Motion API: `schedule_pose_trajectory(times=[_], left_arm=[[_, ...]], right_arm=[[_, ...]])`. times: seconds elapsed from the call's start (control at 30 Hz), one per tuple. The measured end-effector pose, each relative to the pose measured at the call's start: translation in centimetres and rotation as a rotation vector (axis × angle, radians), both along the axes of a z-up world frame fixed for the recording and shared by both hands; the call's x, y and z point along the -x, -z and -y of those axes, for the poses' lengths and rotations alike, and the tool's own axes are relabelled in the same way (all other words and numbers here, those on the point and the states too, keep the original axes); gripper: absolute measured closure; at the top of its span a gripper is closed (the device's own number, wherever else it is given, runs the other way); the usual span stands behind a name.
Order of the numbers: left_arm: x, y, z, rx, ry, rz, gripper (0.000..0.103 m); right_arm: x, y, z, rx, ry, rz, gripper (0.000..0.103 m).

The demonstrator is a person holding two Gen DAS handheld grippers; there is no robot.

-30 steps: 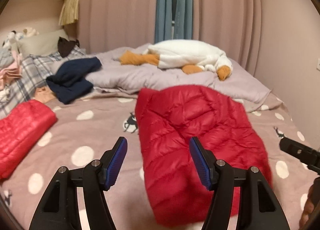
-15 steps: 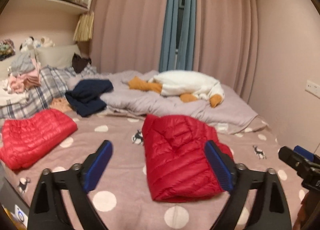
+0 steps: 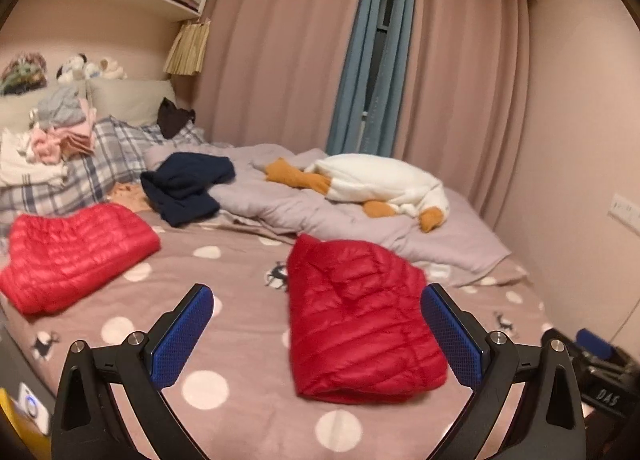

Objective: Fold large clothes

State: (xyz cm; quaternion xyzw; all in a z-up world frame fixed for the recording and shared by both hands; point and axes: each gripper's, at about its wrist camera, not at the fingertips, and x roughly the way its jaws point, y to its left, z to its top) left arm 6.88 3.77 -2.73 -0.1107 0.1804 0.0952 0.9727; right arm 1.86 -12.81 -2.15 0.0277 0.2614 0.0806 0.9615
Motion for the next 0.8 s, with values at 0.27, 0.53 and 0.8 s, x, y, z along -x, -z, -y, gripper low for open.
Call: schedule_pose_trajectory(times=[0.27,0.53,0.8], left_arm=[[0.7,0.1,1.2,-0.063,0.015,-0.012,0.001],[0.8,0.1,1.4,-0.061,0.015,-0.019,0.001],[0.7,0.0,1.5,-0.061,0.016,-0.027,0.001]], right_arm=[[-0.3,0.2,-0.5,0.016,-0.003,-0.012,0.000],[-0.3,0.3,-0.7,0.044,-0.008,-0.014,0.000],[-0.6,0.5,-0.4,0.038,0.009,-0.025,0.000]])
